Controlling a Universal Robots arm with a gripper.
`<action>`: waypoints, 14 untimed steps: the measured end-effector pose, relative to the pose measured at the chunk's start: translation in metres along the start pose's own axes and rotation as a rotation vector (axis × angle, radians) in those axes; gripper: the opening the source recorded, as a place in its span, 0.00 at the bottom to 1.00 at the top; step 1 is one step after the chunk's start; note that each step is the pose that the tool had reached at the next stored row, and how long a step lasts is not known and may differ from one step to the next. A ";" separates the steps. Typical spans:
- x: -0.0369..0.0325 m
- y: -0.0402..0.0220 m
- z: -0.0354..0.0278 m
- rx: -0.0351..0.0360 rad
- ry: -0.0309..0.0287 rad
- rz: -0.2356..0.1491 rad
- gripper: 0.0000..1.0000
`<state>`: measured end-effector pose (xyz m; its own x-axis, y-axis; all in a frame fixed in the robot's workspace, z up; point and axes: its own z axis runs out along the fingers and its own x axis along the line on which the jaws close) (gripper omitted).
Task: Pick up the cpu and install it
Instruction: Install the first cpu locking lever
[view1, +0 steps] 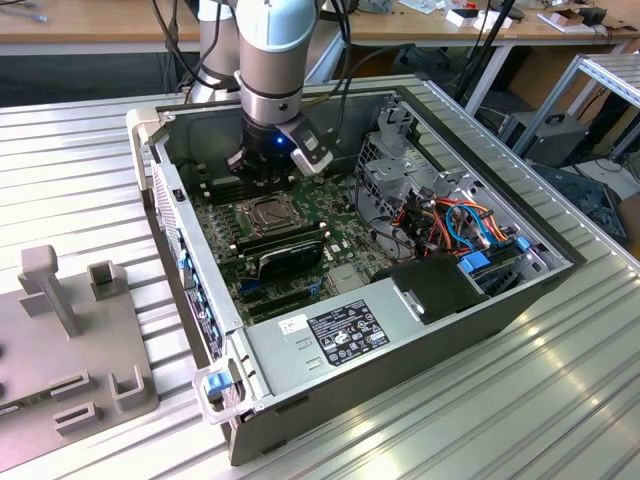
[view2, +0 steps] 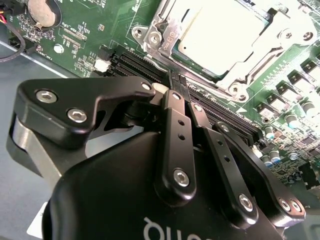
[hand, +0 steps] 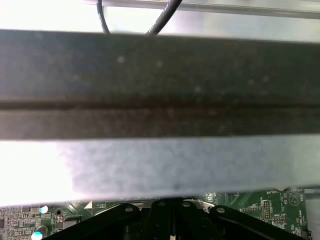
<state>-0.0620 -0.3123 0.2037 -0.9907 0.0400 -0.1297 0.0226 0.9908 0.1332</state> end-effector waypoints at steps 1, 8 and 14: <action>-0.0005 0.0000 0.0002 0.0002 0.0000 0.000 0.11; -0.0034 0.0000 0.0013 0.0042 -0.0001 0.000 0.11; -0.0036 -0.0001 0.0021 0.0056 -0.0001 -0.001 0.11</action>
<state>-0.0581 -0.3123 0.2021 -0.9907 0.0393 -0.1299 0.0226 0.9916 0.1276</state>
